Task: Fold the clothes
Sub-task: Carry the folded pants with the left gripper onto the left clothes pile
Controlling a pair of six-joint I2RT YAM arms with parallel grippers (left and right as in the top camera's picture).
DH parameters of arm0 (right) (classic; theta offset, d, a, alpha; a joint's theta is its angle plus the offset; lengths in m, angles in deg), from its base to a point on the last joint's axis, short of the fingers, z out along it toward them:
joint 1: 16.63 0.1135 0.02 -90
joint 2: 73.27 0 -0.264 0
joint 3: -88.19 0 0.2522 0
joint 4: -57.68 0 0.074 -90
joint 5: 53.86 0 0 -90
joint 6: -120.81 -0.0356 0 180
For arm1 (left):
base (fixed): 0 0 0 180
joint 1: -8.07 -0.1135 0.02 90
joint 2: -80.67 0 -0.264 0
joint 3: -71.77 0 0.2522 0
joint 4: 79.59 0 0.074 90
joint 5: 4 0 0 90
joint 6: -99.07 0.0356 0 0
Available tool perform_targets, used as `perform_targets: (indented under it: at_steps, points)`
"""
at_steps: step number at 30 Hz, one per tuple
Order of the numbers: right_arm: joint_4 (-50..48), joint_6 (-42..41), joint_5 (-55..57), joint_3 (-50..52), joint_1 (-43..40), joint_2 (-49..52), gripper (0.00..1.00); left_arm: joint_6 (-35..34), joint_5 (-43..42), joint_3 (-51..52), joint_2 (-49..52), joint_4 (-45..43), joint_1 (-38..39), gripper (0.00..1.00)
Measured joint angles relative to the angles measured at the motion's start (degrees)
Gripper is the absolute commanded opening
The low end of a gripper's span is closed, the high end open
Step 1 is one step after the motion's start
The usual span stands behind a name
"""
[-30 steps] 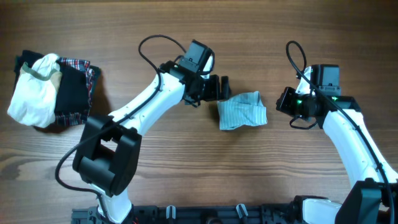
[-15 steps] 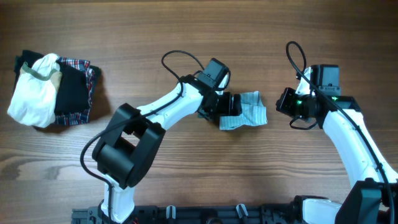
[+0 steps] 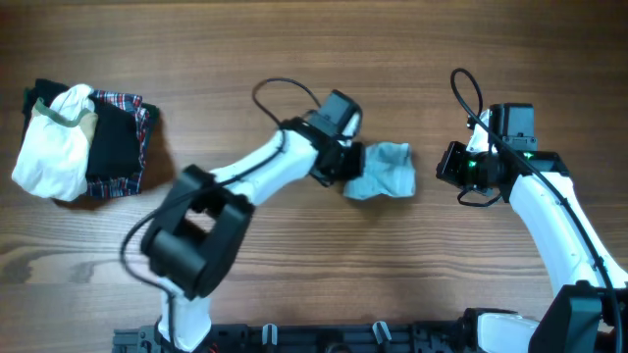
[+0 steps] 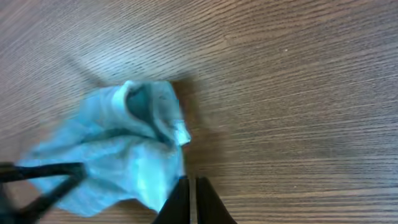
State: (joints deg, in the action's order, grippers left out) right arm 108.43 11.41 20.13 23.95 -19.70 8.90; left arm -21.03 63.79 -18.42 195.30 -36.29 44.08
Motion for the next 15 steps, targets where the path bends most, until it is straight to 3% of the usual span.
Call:
perform_targets:
  at_steps: [2, 9, 15]
  points:
    - [0.0, 0.0, 0.0, 0.0, 0.0, 0.0, 0.05, 0.0, 0.0, 0.2, -3.6, 0.5, -2.9, 0.04]
    - [0.0, 0.0, 0.0, 0.0, 0.0, 0.0, 0.05, 0.0, 0.0, 0.2, -27.8, 1.5, -25.8, 0.04]
    - [0.1, 0.0, 0.0, 0.0, 0.0, 0.0, 0.05, 0.9, -0.5, 0.2, -30.1, 0.9, -45.0, 0.04]
